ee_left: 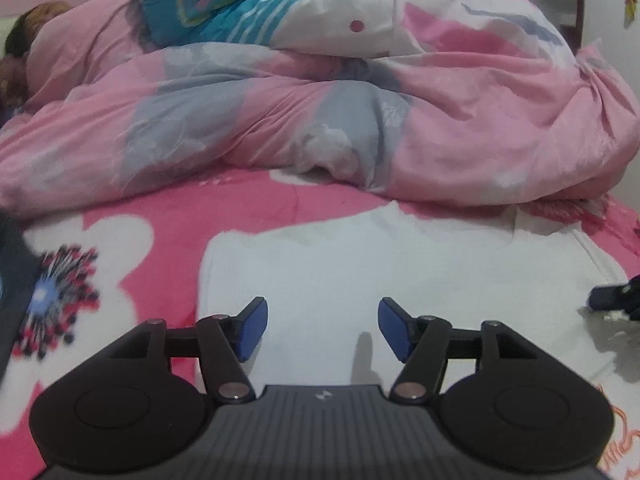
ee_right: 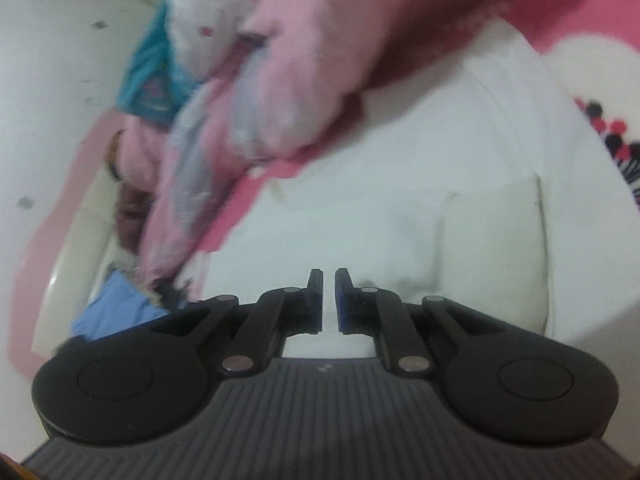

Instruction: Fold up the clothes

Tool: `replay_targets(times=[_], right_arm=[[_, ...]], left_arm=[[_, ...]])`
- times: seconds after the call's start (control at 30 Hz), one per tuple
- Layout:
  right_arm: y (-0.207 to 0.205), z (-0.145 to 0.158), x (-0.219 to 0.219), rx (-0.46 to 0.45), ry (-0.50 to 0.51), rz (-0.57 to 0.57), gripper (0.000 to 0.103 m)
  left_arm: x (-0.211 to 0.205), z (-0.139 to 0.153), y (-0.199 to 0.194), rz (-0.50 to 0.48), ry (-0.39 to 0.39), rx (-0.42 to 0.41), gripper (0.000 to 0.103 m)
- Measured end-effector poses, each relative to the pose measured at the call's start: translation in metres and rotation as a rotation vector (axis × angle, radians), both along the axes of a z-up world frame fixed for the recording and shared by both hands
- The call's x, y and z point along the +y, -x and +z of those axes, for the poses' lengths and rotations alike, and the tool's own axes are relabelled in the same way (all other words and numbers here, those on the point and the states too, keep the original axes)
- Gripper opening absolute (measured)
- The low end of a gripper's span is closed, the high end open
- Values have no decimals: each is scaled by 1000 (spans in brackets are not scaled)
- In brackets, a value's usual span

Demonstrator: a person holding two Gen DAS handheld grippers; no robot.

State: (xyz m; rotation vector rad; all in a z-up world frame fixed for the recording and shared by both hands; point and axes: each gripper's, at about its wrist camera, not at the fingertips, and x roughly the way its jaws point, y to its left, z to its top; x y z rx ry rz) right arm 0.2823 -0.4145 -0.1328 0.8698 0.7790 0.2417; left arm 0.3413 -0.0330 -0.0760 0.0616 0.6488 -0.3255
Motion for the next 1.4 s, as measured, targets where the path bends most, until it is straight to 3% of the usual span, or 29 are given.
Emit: replay_targets(times=[0.03, 0.1, 0.17, 0.3, 0.4, 0.47, 0.6, 0.9, 1.03, 1.1, 1.2, 1.4], right_arm=[[-6, -10, -4, 18, -2, -23, 0], [-3, -21, -19, 7, -102, -73, 0], [4, -17, -28, -30, -138, -124, 2], [8, -10, -30, -53, -206, -92, 4], [-1, -5, -18, -17, -54, -79, 4], [-5, -3, -20, 6, 68, -166, 0], [20, 21, -33, -31, 98, -309, 5], [121, 103, -37, -138, 77, -305, 5], [178, 135, -26, -201, 62, -234, 5], [203, 142, -12, -218, 64, -178, 5], [232, 138, 14, -206, 97, -105, 5], [264, 77, 87, -55, 388, -8, 5]], left_arm=[[-4, -2, -10, 0, -11, 12, 62], [-6, -6, -27, 55, -45, 23, 60], [-5, -9, -43, 118, -79, 23, 56], [0, -10, -56, 120, -57, 27, 58], [-1, -19, -65, 146, -80, 57, 58], [7, -19, -69, 204, -48, 66, 56], [24, 7, -57, 252, -3, 36, 55], [69, 114, 30, 250, 50, -73, 56], [83, 153, 89, 203, 44, -96, 60], [81, 159, 116, 154, 36, -81, 62], [71, 140, 160, 70, 22, -23, 62], [28, 54, 242, -106, -34, 94, 60]])
